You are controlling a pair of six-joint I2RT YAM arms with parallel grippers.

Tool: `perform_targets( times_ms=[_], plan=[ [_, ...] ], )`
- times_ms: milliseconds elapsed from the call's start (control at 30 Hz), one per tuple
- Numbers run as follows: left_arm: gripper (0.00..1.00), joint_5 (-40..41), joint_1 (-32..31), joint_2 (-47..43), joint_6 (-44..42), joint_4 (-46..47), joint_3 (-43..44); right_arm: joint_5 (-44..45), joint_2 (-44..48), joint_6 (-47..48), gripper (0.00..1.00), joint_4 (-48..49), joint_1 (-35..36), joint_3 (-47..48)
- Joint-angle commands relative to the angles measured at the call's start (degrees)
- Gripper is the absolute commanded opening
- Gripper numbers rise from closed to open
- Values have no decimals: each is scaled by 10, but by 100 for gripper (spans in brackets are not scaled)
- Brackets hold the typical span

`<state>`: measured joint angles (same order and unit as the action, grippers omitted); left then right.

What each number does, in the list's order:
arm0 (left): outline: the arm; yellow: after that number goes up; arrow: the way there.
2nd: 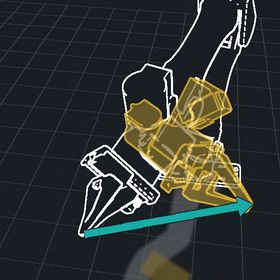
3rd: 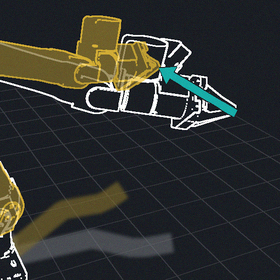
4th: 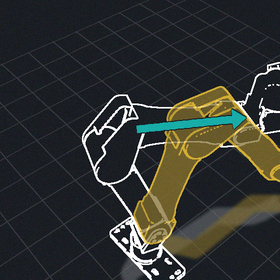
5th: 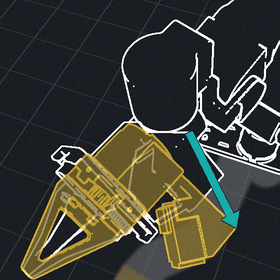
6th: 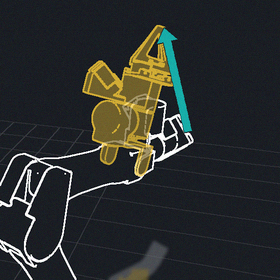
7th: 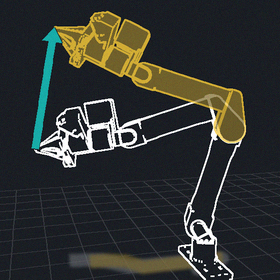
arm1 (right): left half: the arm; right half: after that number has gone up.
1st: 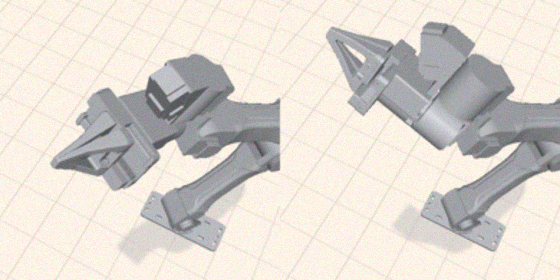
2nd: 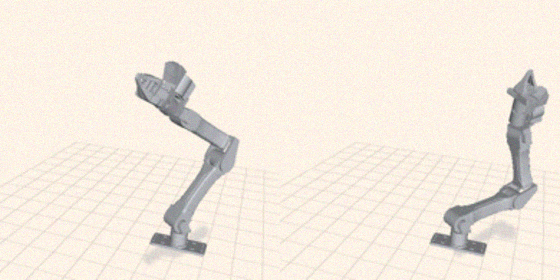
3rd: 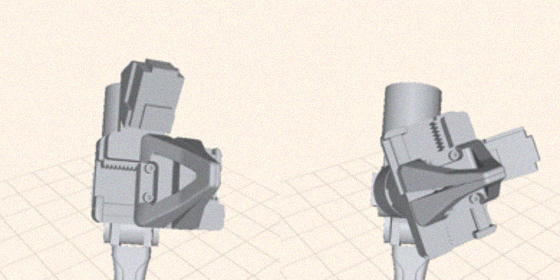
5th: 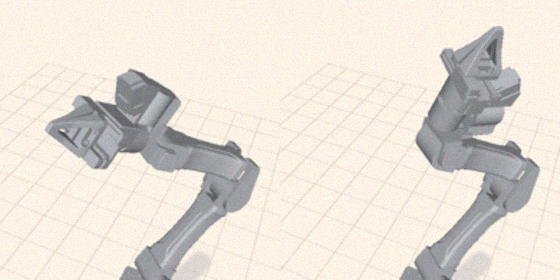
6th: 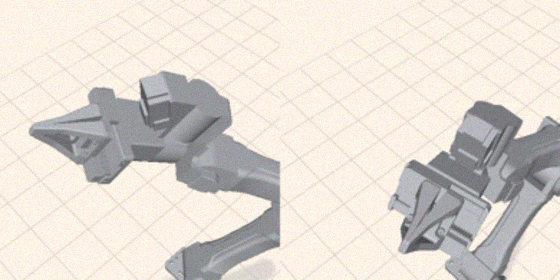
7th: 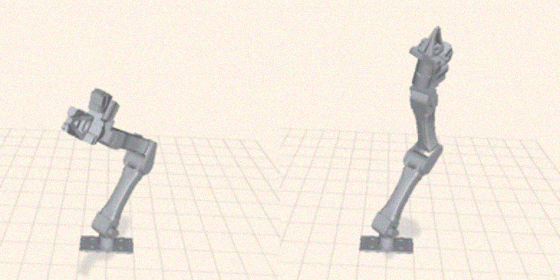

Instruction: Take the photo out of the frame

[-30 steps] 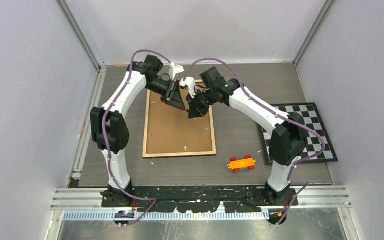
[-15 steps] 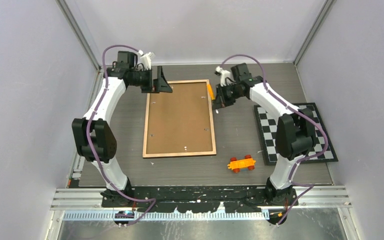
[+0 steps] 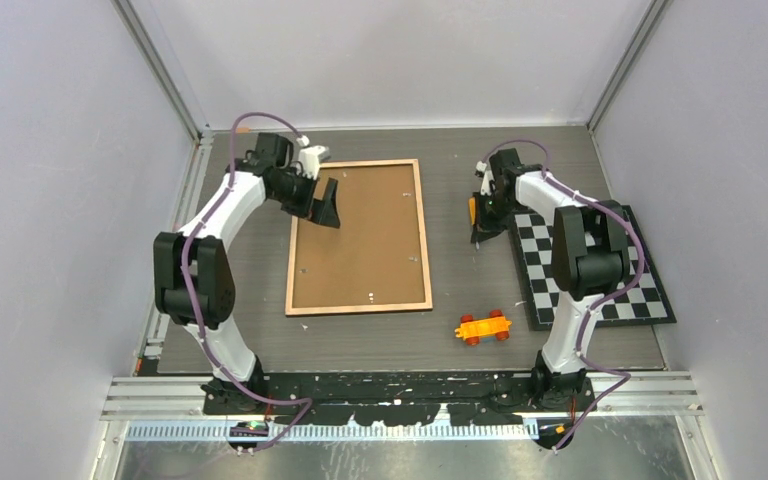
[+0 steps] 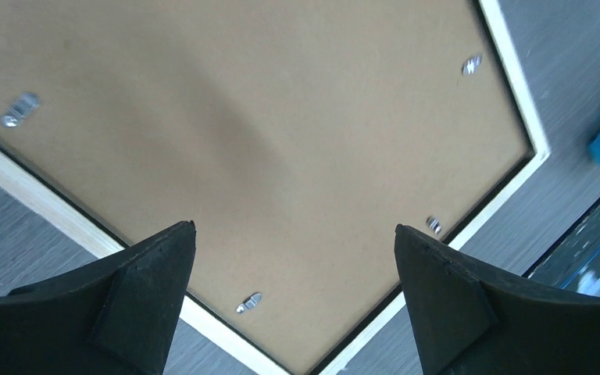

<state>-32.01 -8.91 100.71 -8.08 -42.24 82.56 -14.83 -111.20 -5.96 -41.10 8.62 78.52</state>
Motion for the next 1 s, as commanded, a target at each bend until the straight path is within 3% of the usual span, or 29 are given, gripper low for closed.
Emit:
perform_targets(
  times_ms=[0,200,267,467,800,967],
  plan=[
    [100,11,-27,-49,-133,-32,-27,84,-8,-26,7,-5,3,3],
    [100,41,-87,-104,-258,-36,-115,127,-8,-41,17,-7,3,-10],
    [100,59,-110,-119,-285,-30,-144,131,-4,-44,24,-7,3,-15],
    [100,89,-180,-147,-344,0,-220,138,5,-43,34,-7,3,-27],
    [88,125,-275,-177,-403,56,-331,120,48,-25,60,-10,3,-13],
    [73,160,-278,-158,-364,106,-339,115,79,-14,78,3,4,7]
  ],
)
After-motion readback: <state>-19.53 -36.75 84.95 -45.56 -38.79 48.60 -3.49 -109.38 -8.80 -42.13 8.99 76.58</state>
